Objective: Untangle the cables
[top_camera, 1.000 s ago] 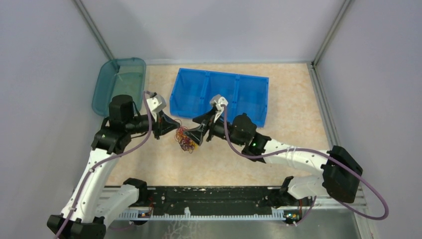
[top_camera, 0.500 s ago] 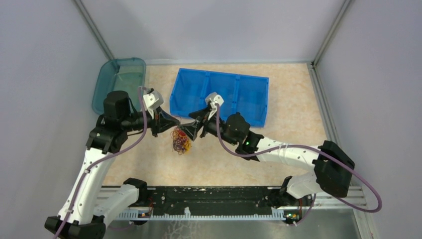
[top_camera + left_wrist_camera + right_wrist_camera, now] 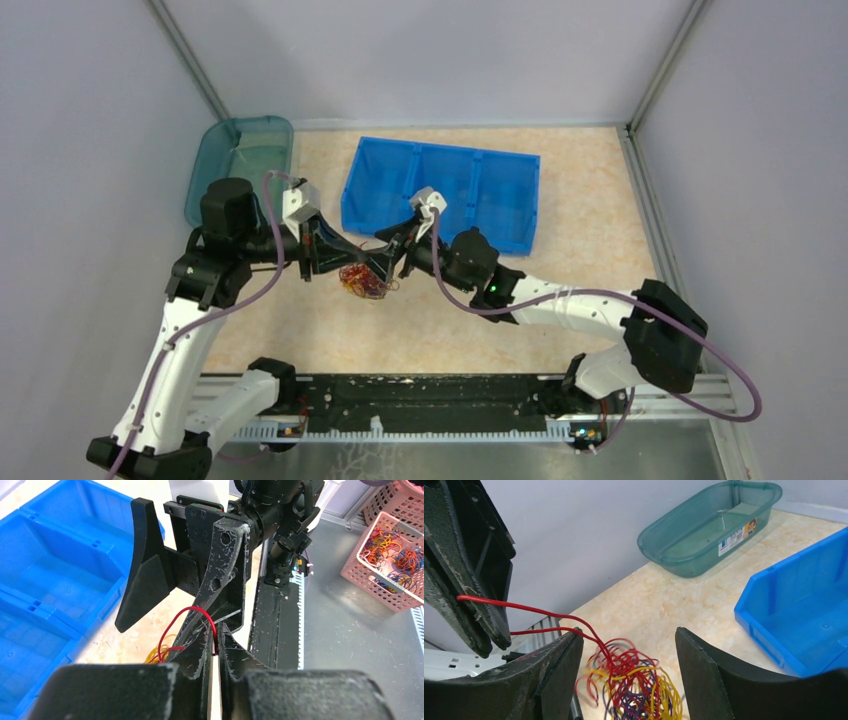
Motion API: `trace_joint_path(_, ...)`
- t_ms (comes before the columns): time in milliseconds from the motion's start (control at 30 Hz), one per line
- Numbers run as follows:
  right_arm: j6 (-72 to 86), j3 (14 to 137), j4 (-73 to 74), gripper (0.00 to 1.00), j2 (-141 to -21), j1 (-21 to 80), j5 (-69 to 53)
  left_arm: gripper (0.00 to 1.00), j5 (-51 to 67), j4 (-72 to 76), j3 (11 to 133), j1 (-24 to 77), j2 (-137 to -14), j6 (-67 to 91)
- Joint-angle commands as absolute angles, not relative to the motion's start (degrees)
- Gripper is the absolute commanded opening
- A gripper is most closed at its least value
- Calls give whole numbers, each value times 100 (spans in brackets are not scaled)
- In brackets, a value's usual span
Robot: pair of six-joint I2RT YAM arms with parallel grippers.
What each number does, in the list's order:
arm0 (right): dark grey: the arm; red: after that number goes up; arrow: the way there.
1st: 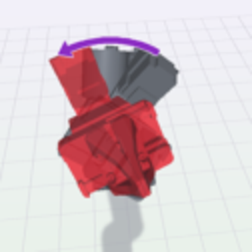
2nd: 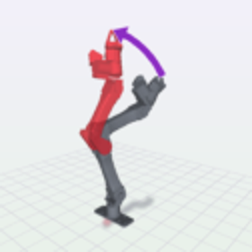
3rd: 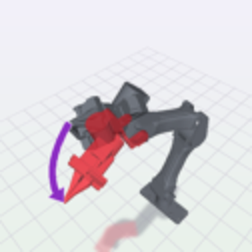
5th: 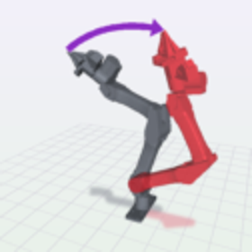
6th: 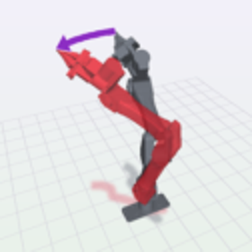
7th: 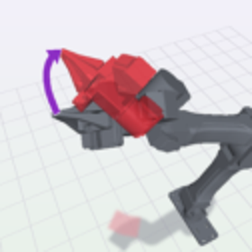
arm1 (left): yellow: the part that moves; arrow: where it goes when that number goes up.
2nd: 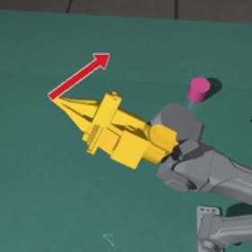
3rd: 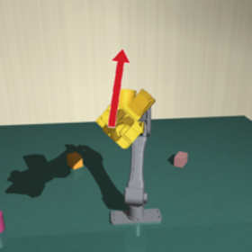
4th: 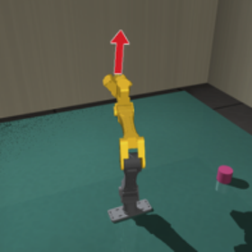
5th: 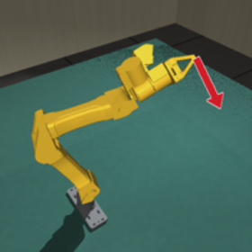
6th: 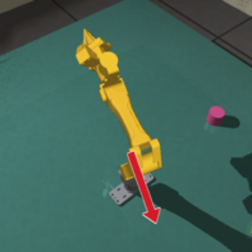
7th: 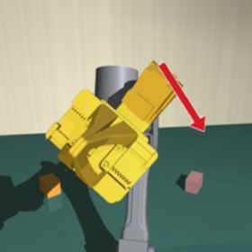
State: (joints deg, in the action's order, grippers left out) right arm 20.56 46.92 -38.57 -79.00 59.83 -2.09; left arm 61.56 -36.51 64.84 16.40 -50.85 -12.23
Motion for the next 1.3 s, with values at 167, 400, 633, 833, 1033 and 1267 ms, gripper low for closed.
trace_joint_path(167,2143,4290,-4289,72,-7133,5968,-928,10,6308,-3783,6731,1678,-4942,-1317)
trace_joint_path(400,2278,3954,-4253,72,-6588,5853,-1090,10,6382,-3965,6820,1687,-5037,-1425)
trace_joint_path(633,2358,4250,-4440,72,-6904,5819,-1061,10,6460,-3969,6943,1713,-5154,-1312)
trace_joint_path(833,2530,4424,-4683,71,-7252,5818,-1087,10,6443,-3972,6969,1731,-5162,-1258)
trace_joint_path(1033,2300,4299,-4013,68,-7246,5793,-714,11,6079,-4392,6783,1740,-5072,-2150)
trace_joint_path(1267,2516,3871,-3278,65,-7320,5557,-698,36,4827,-5806,5594,1741,-5271,-4600)
